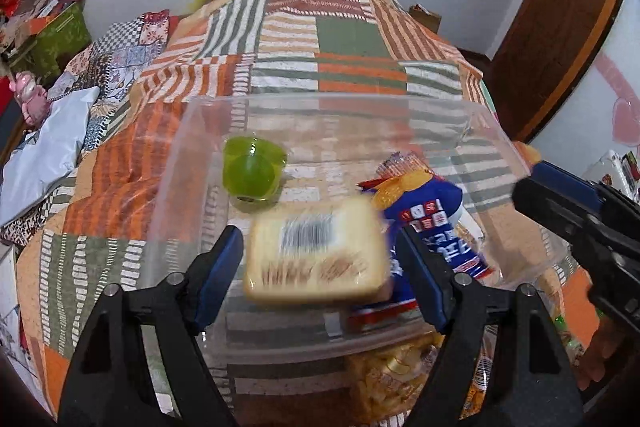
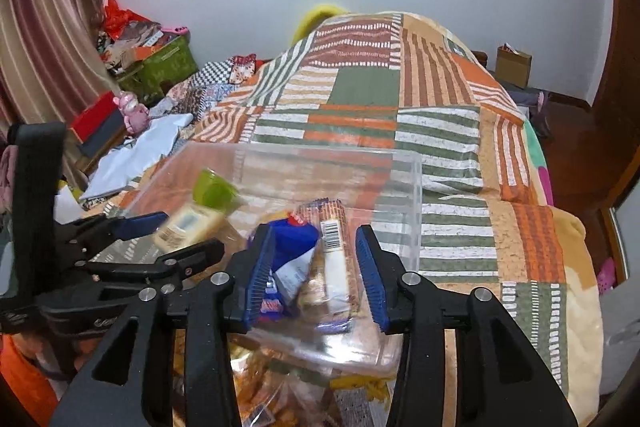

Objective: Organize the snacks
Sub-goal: 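Lower the bread loaf and blue chip bag into the clear box and release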

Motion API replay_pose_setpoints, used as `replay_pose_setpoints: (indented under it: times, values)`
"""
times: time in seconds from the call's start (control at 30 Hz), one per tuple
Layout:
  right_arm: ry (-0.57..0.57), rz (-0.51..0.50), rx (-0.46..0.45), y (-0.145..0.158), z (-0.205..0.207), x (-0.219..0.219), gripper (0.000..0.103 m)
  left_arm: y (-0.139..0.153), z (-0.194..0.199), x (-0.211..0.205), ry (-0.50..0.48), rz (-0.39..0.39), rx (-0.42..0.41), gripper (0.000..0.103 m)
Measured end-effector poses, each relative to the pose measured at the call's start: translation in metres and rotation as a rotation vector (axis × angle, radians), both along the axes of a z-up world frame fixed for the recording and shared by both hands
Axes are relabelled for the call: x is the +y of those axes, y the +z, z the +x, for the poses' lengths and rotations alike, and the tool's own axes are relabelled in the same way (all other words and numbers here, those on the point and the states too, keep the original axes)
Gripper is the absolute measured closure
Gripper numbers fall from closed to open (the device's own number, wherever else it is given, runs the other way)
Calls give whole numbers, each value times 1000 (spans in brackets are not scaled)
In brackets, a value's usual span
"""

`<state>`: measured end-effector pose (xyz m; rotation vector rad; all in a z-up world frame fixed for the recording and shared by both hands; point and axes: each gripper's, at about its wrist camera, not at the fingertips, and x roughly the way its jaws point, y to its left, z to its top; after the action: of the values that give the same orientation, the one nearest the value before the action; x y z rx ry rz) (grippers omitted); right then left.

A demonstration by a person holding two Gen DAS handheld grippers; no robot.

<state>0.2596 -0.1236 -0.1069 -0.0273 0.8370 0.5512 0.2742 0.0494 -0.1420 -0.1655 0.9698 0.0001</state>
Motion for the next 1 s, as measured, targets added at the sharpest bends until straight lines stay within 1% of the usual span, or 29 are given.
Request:
replay_pose_setpoints:
  times: [0.07,0.2,0.27,0.43,0.5,0.57,0.6,0.8,1.0]
  values:
    - [-3,5,-22,8,-5,-3,52,6,-4,2,5,-4,-10,25]
    - [-1,12,-74,27,-23,-12,41,26,-19,5,16,-11,-44,25]
    - [-1,19,-94,35,-32,-18,33,36,-31,5,21,-7,-66,25]
    - [-5,3,-155,52,-58,-30,32,52,-61,-1,17,10,-101,25]
    - [-7,3,-163,55,-68,-36,29,55,-75,-6,15,23,-112,25]
    - [-11,5,-166,56,-76,-41,22,57,-90,-11,8,32,-120,25]
    - [-13,3,-167,55,-80,-43,22,57,-95,-13,6,32,-122,25]
    - [-29,-25,-138,40,-100,-59,22,47,-126,-23,2,17,-96,24]
    - [-56,-42,-72,13,-111,-78,21,24,-144,-28,13,-8,-45,24]
